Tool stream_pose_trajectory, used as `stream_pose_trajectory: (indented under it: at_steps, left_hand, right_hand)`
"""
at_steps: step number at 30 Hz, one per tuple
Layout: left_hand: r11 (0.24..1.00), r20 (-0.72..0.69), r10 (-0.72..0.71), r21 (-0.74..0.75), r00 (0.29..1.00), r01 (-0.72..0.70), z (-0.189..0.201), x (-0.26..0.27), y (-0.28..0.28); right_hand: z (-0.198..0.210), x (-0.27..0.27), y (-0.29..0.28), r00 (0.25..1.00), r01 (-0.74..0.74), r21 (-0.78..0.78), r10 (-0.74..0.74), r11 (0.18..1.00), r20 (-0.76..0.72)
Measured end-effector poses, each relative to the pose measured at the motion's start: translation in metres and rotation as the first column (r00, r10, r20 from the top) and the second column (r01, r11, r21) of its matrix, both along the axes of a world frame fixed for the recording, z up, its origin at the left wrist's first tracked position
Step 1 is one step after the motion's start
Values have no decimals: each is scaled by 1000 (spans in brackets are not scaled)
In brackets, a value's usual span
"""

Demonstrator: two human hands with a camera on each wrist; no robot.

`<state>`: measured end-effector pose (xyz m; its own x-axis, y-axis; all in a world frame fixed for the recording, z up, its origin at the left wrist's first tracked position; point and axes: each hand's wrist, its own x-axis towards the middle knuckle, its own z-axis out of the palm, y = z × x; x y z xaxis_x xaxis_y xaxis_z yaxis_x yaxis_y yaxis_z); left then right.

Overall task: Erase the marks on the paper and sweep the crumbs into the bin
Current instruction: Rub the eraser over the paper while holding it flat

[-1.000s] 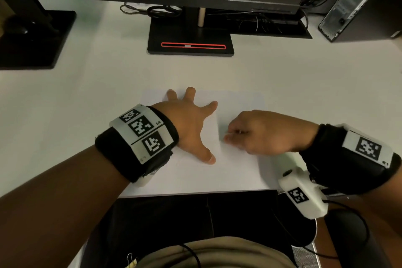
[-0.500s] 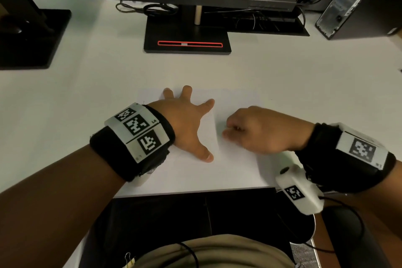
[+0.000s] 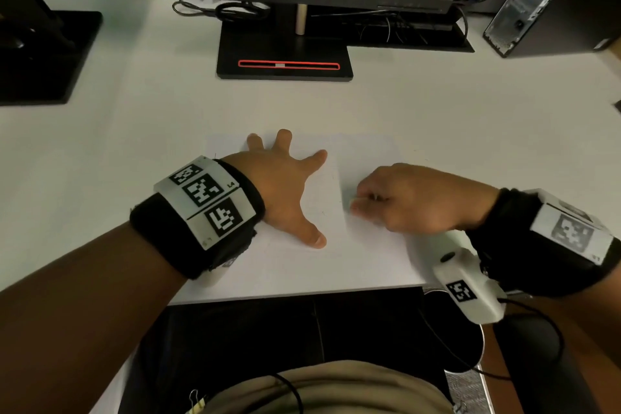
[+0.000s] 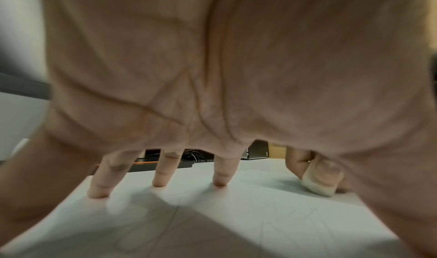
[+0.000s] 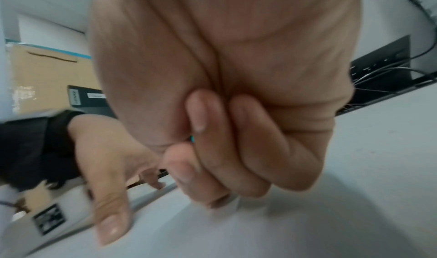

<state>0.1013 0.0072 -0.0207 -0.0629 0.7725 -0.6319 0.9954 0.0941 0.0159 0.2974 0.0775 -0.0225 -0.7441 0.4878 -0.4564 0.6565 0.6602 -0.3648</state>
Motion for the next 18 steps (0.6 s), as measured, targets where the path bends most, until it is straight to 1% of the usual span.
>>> stream_pose_trajectory:
  at_steps: [3,4,7,8,12,13,16,18]
  left_hand:
    - [1000,-6,-4,-3,1000,4,1,0,0]
    - [1000,-6,-5,-3,1000,5,0,0,1]
    - [1000,-1,-4,0,1000,4,-1,0,1]
    - [1000,-2,-3,-1,1000,3,0,0,1]
    - [1000,-10,-4,-2,1000,4,0,0,1]
    - [1000,-11,-6,-1,1000,6,-1,0,1]
    - [1000,-16,-6,2,1000,6,-2,0,1]
    - [1000,-14,-4,3,1000,5,-2,0,1]
  right_hand:
    - [-3,-1,-13,995,-98,-24,99,995,20]
    - [-2,-1,-13,995,-96,-38,97,995,25]
    - [0,0,-1,1000,14,-19,-14,1000,10]
    - [1,-1,-1,1000,26,-5,-26,1000,4]
    - [0,-9,-18,996,-88,-44,89,995,24]
    - [0,-10,-16,997,-75,-47,77,996,24]
    - [2,-10,-2,999,43,-8,-43,999,-5]
    - [0,-13,-8,1000,-1,-8,1,1000,-8]
